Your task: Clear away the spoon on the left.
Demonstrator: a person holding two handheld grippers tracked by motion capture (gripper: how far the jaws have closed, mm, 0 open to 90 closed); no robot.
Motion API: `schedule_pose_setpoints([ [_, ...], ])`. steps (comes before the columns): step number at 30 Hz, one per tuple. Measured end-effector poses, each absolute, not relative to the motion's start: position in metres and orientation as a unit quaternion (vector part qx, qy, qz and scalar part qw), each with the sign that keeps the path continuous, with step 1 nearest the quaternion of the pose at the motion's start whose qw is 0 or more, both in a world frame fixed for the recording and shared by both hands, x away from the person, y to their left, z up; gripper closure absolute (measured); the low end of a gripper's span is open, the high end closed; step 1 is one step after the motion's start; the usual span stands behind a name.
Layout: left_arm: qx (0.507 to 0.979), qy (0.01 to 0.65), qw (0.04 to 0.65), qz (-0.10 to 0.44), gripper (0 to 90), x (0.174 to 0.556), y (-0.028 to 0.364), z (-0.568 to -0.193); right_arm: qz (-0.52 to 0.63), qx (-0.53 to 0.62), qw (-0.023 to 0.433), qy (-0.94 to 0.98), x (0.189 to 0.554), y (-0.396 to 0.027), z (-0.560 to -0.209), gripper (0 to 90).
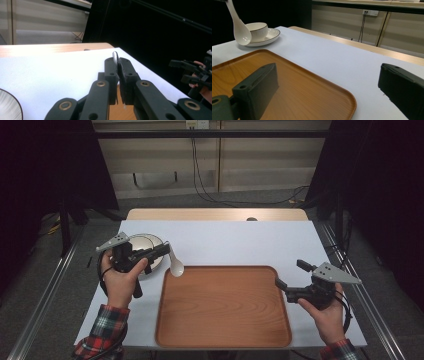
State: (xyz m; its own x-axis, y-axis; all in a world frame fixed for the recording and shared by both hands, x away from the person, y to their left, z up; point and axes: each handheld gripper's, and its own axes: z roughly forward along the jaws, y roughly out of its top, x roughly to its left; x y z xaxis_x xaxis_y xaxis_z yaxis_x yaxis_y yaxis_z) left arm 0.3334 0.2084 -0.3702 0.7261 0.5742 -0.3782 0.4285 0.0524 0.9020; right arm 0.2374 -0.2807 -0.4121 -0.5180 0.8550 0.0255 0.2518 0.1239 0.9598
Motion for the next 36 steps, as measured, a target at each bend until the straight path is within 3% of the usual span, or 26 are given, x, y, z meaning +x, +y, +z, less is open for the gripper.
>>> schedule_pose_setpoints([
  [36, 0.710, 0.355, 0.608, 0.018, 85.8, 0.315, 0.198, -0.394, 0.531, 0.396, 0.284, 0.693, 0.237, -0.281, -0.411, 1.9],
])
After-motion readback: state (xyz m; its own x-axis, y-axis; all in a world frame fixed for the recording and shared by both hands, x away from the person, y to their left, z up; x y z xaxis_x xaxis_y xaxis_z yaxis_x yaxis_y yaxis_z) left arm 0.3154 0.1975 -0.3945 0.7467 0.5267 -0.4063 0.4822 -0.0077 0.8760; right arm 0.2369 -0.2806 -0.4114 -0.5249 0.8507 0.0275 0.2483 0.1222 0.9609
